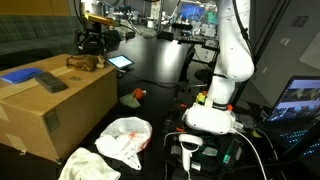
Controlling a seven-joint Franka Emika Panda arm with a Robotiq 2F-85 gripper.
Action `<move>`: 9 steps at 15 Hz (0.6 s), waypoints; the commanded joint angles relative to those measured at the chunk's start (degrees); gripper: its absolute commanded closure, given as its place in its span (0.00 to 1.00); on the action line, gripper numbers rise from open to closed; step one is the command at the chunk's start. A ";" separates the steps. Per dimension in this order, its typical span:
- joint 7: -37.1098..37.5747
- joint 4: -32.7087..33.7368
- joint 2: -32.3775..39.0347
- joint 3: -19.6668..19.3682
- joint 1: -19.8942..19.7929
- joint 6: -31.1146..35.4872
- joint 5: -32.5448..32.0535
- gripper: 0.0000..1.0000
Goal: Pick the objects on the box and put them on the table, then pick the objects on the table and put them on the box
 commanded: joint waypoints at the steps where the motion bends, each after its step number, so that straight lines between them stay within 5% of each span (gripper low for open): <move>1: -3.84 -10.92 -8.42 0.63 0.41 1.45 0.01 0.00; 9: -3.22 -28.80 -17.10 3.03 2.15 8.82 0.75 0.00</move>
